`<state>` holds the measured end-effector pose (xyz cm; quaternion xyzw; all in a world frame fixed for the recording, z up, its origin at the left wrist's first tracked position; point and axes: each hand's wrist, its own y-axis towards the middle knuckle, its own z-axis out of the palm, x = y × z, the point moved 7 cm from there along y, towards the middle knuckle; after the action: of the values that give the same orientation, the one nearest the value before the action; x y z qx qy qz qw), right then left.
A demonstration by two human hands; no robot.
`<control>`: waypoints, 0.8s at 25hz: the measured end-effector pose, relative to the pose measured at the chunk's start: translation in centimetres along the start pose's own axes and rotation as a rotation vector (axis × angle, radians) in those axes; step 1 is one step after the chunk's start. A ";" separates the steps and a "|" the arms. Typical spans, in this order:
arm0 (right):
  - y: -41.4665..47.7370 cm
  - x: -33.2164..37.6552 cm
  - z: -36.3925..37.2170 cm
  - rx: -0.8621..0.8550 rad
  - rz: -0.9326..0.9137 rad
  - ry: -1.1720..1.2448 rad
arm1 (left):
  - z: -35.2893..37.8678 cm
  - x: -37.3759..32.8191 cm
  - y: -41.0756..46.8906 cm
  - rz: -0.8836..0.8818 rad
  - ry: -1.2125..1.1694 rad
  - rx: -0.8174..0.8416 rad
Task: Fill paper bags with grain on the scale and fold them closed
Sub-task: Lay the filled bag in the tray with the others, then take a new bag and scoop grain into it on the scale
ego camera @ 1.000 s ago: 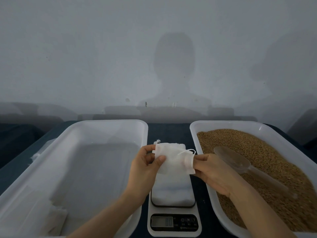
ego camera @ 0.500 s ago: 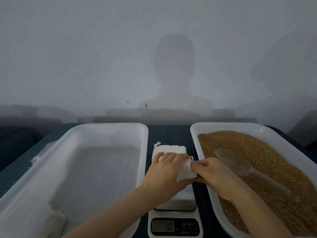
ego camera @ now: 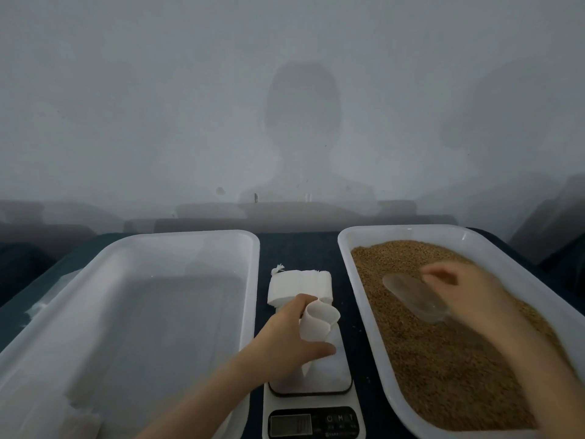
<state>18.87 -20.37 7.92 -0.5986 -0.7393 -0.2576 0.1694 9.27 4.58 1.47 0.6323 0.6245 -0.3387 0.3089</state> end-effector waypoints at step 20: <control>8.8 -6.7 -6.8 -0.125 0.028 -1.152 | 0.3 0.0 0.2 -0.038 -0.072 0.069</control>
<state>28.55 -28.35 11.24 -0.6609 -0.6876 0.0690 -0.2926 9.41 4.33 1.33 0.6180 0.6127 -0.3886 0.3028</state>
